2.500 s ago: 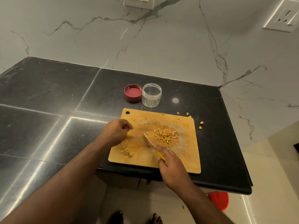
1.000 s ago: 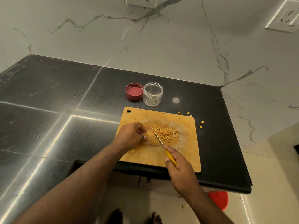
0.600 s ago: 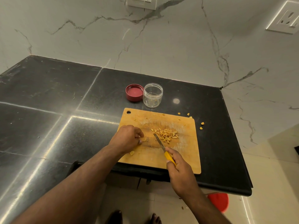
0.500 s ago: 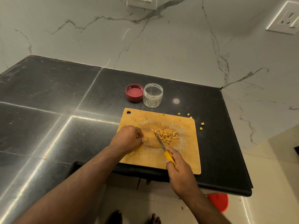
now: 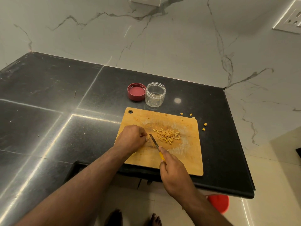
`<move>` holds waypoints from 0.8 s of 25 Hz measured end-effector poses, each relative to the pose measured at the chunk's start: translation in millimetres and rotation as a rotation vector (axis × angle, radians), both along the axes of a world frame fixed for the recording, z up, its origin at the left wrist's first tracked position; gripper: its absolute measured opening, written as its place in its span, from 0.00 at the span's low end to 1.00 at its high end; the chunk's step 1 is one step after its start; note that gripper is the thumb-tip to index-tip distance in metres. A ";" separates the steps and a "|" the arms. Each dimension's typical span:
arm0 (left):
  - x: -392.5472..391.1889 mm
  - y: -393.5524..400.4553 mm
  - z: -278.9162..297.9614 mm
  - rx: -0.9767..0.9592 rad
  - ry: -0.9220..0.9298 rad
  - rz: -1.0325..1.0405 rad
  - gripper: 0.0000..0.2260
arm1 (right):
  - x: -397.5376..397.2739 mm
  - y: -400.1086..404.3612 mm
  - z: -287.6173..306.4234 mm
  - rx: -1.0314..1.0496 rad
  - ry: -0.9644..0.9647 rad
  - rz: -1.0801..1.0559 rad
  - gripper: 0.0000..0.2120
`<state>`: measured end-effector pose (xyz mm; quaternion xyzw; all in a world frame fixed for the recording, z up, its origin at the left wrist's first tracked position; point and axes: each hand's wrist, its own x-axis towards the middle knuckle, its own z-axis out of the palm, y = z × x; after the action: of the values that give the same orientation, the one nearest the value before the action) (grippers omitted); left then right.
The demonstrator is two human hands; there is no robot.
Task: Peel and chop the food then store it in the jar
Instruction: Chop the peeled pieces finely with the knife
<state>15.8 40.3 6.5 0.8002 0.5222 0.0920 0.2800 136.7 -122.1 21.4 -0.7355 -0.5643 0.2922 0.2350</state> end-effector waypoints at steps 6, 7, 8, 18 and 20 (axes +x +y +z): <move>1.6 0.9 -3.1 -0.023 -0.021 0.018 0.08 | -6.1 5.6 -0.9 -0.013 -0.043 0.041 0.24; 2.0 1.1 -3.2 -0.022 -0.020 0.020 0.08 | -7.0 6.8 -1.4 -0.015 -0.062 0.047 0.24; 2.5 0.9 -3.1 -0.021 -0.017 0.022 0.08 | -8.1 7.7 -1.8 -0.017 -0.079 0.052 0.24; 0.6 0.0 -4.6 -0.009 -0.014 0.023 0.10 | -5.4 -16.6 4.9 0.010 -0.063 0.015 0.25; -0.3 -2.1 -3.8 0.006 -0.010 0.008 0.12 | -6.3 -10.8 3.9 0.009 -0.050 0.013 0.24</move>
<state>15.4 38.2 2.6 0.7986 0.5236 0.0985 0.2800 130.3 -132.9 25.3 -0.7378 -0.5759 0.2729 0.2224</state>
